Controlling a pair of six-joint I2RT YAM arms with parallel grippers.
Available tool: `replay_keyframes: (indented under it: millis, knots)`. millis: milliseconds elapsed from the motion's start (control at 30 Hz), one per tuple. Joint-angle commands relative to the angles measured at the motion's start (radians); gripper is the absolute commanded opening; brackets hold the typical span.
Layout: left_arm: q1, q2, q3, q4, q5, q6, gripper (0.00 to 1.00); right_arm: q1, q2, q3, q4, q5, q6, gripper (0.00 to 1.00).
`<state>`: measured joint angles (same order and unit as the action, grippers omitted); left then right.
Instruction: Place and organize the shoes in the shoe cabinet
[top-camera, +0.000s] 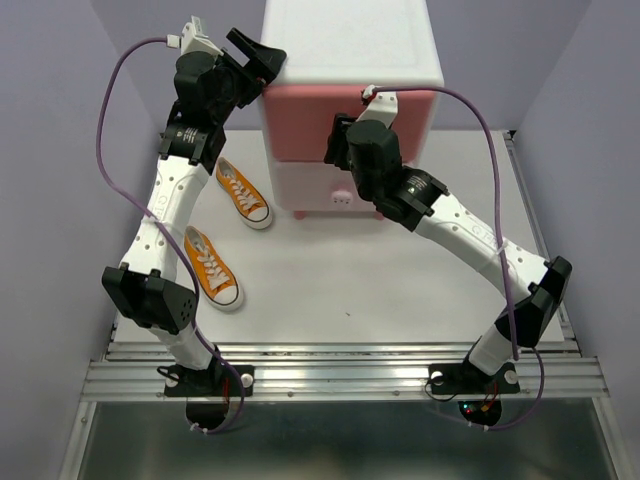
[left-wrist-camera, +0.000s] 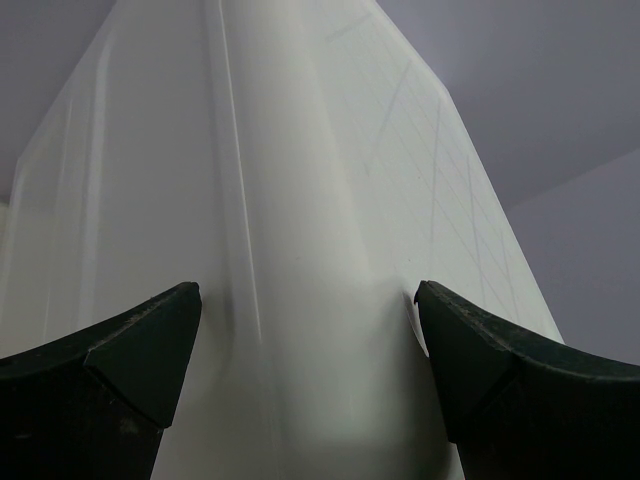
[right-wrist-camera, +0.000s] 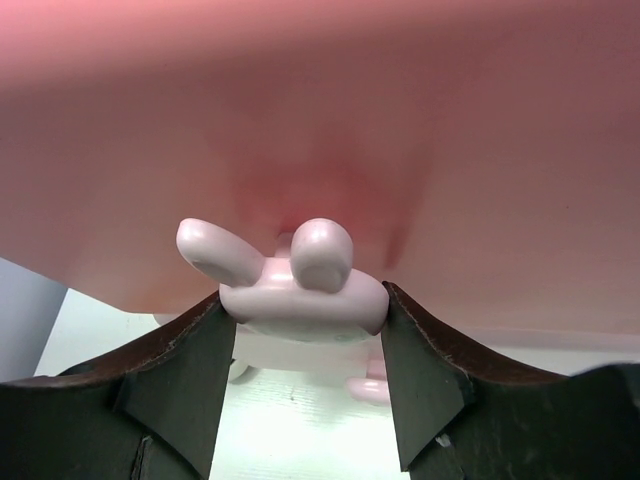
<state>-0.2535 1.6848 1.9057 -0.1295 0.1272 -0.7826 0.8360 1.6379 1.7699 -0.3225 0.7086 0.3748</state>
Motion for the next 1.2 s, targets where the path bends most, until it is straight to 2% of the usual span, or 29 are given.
replay_keyframes:
  millis: [0, 67, 167, 200, 433, 633, 800, 933, 1167]
  knots:
    - [0.0, 0.113, -0.102, -0.337, -0.018, 0.144, 0.98, -0.035, 0.01, 0.005, 0.183, -0.014, 0.03, 0.42]
    - [0.002, 0.11, -0.109, -0.331, -0.018, 0.146, 0.98, -0.035, -0.027, -0.032, 0.183, -0.014, 0.041, 0.52]
    - [0.0, 0.11, -0.119, -0.325, -0.014, 0.143, 0.98, -0.035, -0.062, -0.064, 0.181, -0.07, 0.032, 0.83]
    - [0.0, 0.111, -0.12, -0.322, -0.012, 0.141, 0.98, -0.035, -0.085, -0.072, 0.171, -0.108, 0.023, 1.0]
    - [0.002, 0.133, -0.082, -0.321, -0.011, 0.144, 0.98, -0.035, -0.199, -0.139, 0.039, -0.182, 0.065, 1.0]
    - [0.003, 0.151, -0.054, -0.331, -0.014, 0.155, 0.98, -0.035, -0.303, -0.334, 0.007, -0.306, 0.098, 1.0]
    - [0.007, 0.162, -0.016, -0.358, -0.017, 0.192, 0.98, -0.026, -0.313, -0.429, -0.026, -0.31, 0.116, 1.0]
    - [0.019, 0.156, -0.016, -0.36, 0.009, 0.22, 0.98, -0.017, -0.277, -0.49, 0.0, -0.301, 0.128, 1.0]
    - [0.037, 0.135, -0.034, -0.341, 0.075, 0.252, 0.98, -0.017, -0.195, -0.567, 0.164, -0.235, 0.17, 1.0]
